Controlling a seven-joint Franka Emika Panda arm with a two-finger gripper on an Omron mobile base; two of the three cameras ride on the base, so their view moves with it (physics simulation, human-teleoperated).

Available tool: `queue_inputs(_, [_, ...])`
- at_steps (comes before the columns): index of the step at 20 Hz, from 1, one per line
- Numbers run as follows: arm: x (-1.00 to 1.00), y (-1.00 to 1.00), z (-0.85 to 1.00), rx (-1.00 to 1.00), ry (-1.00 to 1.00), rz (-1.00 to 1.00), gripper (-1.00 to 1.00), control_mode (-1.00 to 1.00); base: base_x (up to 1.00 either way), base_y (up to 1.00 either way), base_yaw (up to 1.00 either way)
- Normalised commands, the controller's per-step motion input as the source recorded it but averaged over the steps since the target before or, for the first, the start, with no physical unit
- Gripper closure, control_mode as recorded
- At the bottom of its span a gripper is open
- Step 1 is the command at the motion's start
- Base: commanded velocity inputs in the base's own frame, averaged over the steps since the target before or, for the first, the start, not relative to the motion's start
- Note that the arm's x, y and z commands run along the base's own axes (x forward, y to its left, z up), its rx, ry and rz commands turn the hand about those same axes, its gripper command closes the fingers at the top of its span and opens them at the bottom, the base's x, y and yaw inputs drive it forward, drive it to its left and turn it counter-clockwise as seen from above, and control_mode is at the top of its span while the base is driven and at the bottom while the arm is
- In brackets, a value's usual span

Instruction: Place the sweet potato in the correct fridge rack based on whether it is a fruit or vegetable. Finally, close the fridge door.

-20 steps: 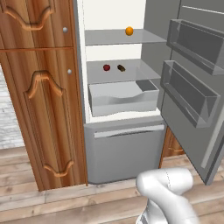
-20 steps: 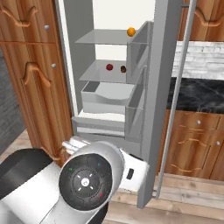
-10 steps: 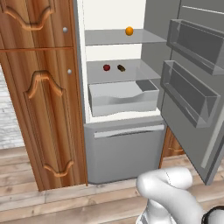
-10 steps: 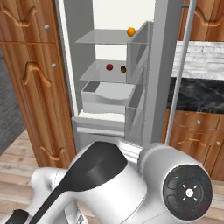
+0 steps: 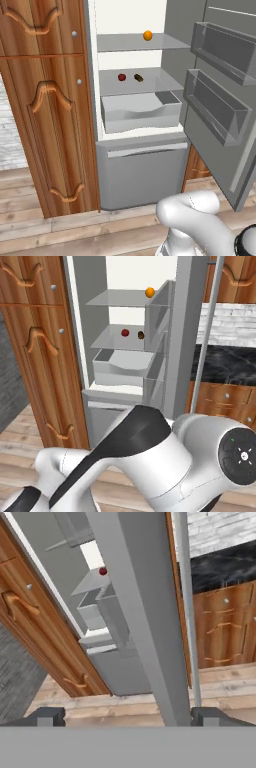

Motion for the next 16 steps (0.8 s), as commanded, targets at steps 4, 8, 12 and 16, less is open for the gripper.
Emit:
queue_inputs(4, [0.34,0.00,-0.62,0.00,-0.03,0.05,-1.00,-1.00,0.00,0.00,0.00])
queue_inputs(8, [0.31,-0.02,-0.58,0.00,-0.05,0.04,-1.00,-1.00,0.00,0.00,0.00])
queue_inputs(12, [0.28,-0.03,-0.27,0.00,-0.01,0.01,-1.00,-1.00,0.00,0.00,0.00])
queue_inputs(16, [0.22,-0.12,-0.16,0.00,0.00,0.00,-1.00,-1.00,0.00,0.00,0.00])
